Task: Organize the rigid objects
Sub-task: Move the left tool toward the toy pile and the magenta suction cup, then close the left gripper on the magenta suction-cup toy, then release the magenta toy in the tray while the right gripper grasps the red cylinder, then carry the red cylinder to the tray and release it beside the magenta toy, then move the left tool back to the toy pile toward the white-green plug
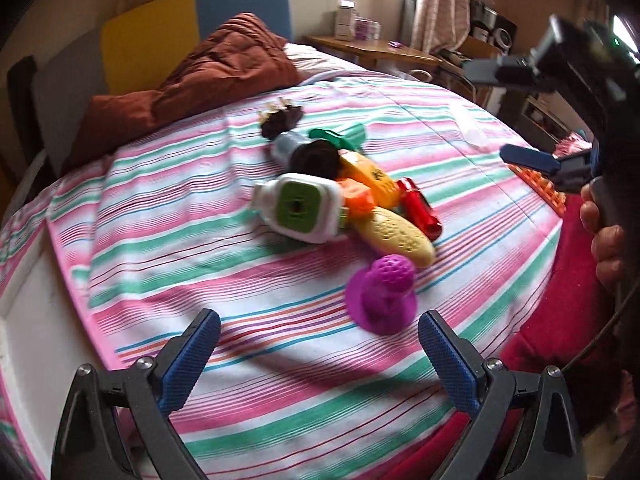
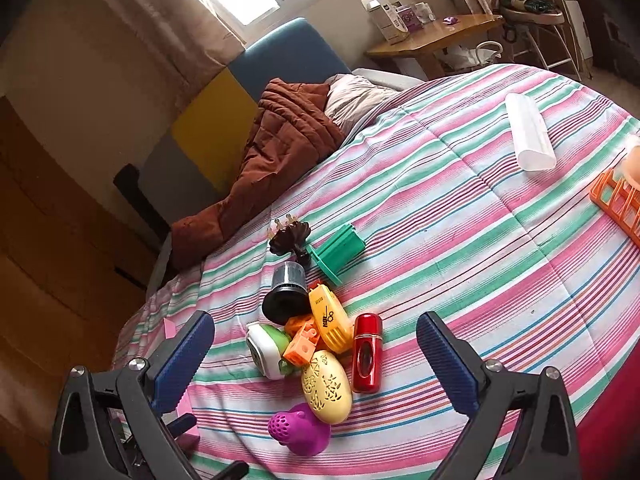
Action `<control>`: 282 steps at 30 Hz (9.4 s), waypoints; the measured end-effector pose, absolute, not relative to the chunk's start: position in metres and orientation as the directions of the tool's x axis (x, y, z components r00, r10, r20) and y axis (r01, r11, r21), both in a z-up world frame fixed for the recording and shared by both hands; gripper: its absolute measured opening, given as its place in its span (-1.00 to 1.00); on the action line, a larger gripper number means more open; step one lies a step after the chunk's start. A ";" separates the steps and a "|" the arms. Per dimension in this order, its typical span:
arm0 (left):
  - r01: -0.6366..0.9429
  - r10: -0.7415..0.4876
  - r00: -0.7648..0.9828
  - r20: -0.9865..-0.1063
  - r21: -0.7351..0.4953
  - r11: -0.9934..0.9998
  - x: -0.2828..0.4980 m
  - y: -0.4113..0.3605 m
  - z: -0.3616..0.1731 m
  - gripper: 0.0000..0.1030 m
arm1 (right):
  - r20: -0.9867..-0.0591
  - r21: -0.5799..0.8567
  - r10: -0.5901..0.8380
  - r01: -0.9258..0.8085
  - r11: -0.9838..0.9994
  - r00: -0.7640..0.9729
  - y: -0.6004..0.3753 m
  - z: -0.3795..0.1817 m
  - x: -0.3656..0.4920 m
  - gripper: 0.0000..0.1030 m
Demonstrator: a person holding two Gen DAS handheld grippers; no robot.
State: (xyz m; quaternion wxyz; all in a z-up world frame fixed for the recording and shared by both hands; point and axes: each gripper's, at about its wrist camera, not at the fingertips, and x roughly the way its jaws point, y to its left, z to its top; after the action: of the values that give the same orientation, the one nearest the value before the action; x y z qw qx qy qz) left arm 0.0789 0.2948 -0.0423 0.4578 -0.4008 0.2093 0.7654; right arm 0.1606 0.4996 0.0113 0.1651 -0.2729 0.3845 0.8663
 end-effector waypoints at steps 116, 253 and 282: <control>-0.140 0.158 -0.600 -0.784 -0.091 -0.986 -0.051 0.012 -0.027 0.39 | -0.930 -0.033 0.256 -0.636 -0.771 -0.262 0.487 -0.076 0.066 -0.50; -0.437 0.274 -0.588 -0.761 0.014 -0.900 -0.002 0.111 -0.006 0.54 | -0.763 0.205 0.248 -0.588 -0.782 -0.597 0.490 -0.005 0.058 -0.17; -0.630 0.574 -0.127 -0.809 -0.381 -0.676 -0.002 0.310 -0.044 0.53 | -0.768 0.413 0.119 -0.629 -0.659 -0.629 0.520 -0.014 0.072 -0.15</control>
State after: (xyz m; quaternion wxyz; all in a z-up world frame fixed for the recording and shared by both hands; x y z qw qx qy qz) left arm -0.0020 0.3095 -0.0441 0.4015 -0.5249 0.0268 0.7500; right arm 0.0721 0.5202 -0.0139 0.2245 -0.3673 0.3467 0.8333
